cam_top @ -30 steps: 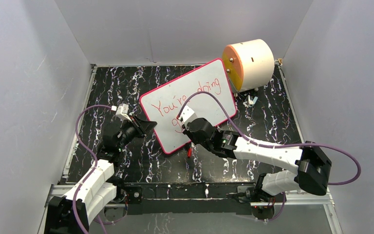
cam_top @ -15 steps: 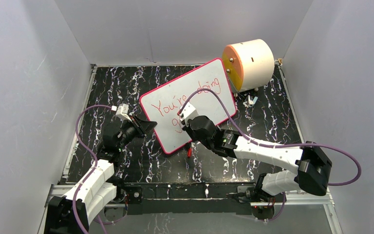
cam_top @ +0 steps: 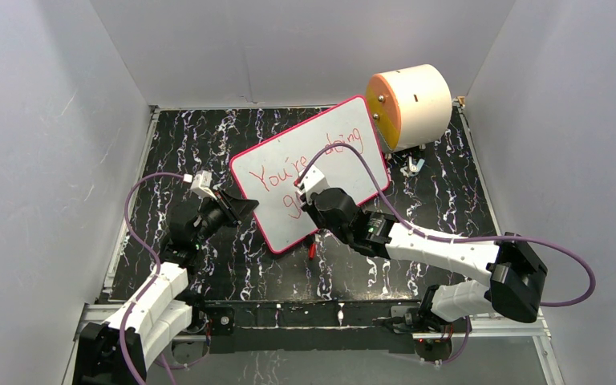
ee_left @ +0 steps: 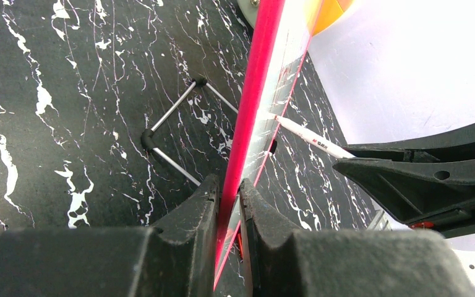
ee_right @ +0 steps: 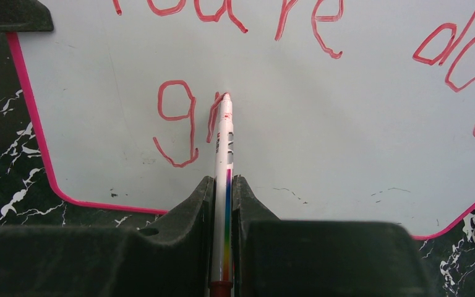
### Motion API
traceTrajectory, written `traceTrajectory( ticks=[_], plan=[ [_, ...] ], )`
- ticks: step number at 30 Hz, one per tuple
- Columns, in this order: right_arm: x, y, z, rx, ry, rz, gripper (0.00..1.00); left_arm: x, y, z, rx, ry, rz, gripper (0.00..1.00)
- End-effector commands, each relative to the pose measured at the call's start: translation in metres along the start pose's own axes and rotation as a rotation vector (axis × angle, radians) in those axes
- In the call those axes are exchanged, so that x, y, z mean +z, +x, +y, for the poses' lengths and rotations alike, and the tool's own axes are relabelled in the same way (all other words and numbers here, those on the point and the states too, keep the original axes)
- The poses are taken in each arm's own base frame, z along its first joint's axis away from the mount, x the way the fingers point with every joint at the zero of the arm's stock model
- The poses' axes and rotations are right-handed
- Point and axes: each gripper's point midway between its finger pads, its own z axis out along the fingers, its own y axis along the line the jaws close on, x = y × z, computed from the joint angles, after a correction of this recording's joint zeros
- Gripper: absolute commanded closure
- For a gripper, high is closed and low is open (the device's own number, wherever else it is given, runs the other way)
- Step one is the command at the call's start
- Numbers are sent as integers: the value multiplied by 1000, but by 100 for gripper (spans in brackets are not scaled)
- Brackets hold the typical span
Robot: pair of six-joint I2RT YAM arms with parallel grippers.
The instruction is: Write a sentence on the whiteboard
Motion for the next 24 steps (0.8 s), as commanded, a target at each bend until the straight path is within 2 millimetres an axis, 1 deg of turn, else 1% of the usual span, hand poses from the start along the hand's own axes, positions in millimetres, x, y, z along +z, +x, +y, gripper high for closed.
traceTrajectory(
  ticks=[1,7,13,16,18,24],
  plan=[
    [1,-8,-14,17,47,-34,100,0,-4,3,-6,-30,-2,100],
    [-1,-4,-17,24,56,-19,100,0,-4,3,-5,-32,-1,100],
    [-5,-5,-17,29,48,-19,100,0,-4,3,-6,-34,0,100],
    [-7,-9,-17,37,41,-30,100,0,-4,4,-6,-35,-1,100],
    [-12,-6,-19,34,39,-14,100,0,-4,4,-6,-37,-1,100],
    [-21,-12,-19,38,12,-53,100,0,-3,5,-9,-42,4,100]
  ],
)
